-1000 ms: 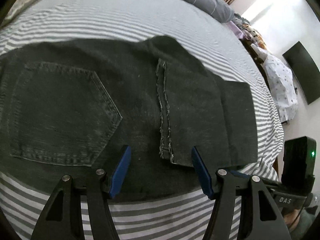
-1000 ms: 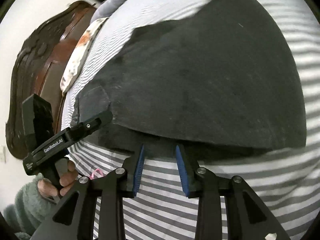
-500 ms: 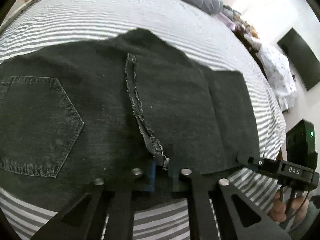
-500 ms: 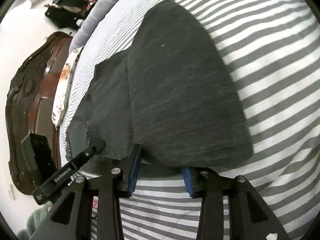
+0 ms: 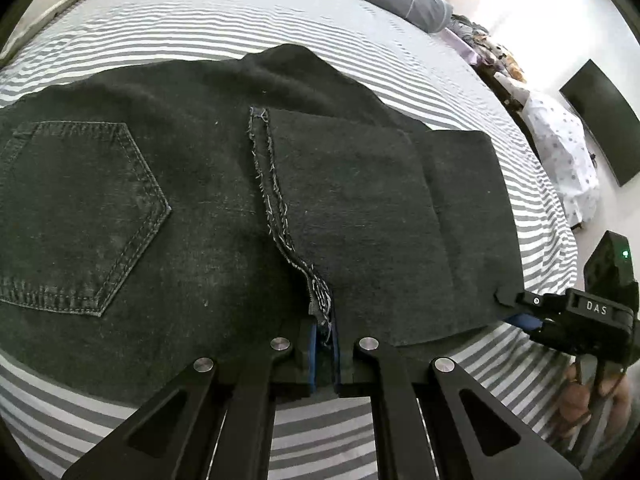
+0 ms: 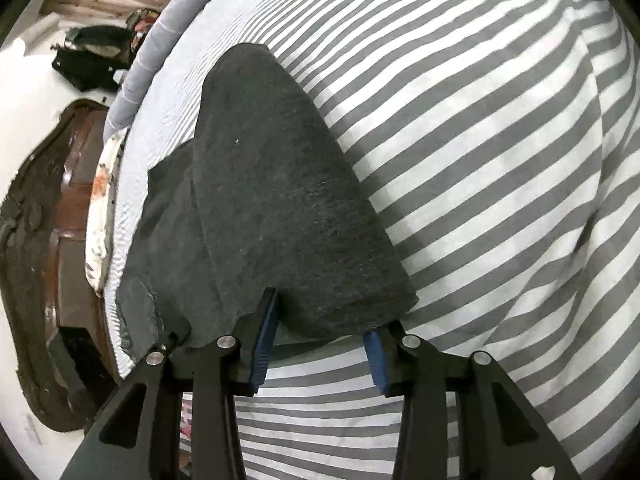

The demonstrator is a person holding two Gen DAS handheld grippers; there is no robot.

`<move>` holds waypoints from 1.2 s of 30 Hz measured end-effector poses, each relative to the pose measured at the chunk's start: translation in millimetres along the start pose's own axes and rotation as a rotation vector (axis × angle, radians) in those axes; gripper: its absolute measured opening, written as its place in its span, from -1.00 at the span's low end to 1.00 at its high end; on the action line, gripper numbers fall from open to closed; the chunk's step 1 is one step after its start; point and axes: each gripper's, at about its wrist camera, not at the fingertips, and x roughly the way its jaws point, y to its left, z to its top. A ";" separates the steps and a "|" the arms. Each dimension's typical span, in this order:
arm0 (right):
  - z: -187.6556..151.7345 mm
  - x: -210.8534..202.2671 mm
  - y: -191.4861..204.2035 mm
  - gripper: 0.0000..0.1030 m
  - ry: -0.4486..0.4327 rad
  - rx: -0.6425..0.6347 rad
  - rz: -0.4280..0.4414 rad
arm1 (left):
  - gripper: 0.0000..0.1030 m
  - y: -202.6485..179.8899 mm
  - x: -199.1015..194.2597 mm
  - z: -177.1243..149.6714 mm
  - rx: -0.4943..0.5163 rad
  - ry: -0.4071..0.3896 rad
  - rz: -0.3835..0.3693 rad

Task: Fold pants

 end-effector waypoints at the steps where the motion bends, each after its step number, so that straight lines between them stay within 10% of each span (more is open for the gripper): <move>1: 0.5 0.4 2.9 -0.21 0.007 -0.011 -0.010 | -0.84 -0.8 -0.5 0.2 0.002 0.003 0.002; 10: -19.1 -10.3 41.7 -0.05 0.186 -0.214 0.020 | -0.49 1.5 -34.4 9.3 0.010 -0.090 0.130; 20: 53.3 -23.8 92.2 -0.09 -0.135 -0.391 -0.152 | -0.38 -37.4 -36.2 9.7 0.226 -0.177 0.134; 36: 87.5 35.5 104.5 -0.18 -0.092 -0.480 -0.321 | -0.38 -23.5 2.5 12.6 0.200 -0.052 0.081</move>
